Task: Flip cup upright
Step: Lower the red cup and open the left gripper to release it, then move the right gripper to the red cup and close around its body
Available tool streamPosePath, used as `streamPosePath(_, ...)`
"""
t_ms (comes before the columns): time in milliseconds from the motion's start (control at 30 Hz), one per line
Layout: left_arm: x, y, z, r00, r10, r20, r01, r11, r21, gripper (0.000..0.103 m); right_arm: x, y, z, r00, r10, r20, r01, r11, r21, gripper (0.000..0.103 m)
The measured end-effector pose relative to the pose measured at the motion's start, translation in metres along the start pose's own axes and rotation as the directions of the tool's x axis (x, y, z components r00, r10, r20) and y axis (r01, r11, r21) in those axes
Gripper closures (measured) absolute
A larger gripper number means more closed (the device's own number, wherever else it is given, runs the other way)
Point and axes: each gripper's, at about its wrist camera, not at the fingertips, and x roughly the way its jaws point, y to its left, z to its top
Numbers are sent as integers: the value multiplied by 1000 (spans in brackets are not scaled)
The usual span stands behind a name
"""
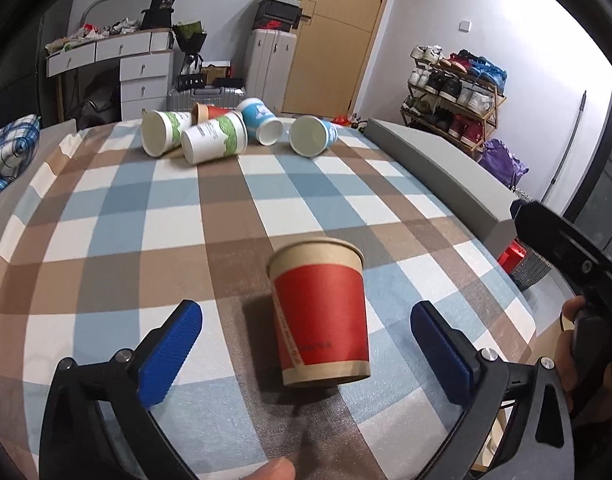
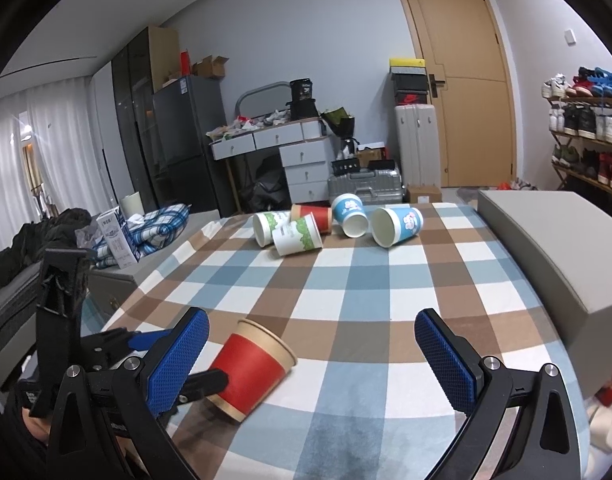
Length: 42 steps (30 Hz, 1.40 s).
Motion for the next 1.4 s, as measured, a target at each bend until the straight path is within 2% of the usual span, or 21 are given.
streamPosePath(333,-13,24,12,998,55,39,-54,998,-36,2,4,1,3,1000,17,-20,-17,1000,2,0)
streamPosePath(567,-25,43,17,992,106,70,-102,993,-58,1,18,9,21,998,20,-66,-20,1000,3,0)
streamPosePath(767,-29,59,22,988,126,85,-120,990,-80,1,40,4,18,991,49,-126,-37,995,96,0)
streamPosePath(900,-27,64,22,989,128,77,-121,988,-92,1,51,2,10,984,57,-167,-37,991,125,0)
streamPosePath(1400,-26,66,21,990,129,50,-125,989,-80,1,62,6,6,977,87,-197,-58,987,149,0)
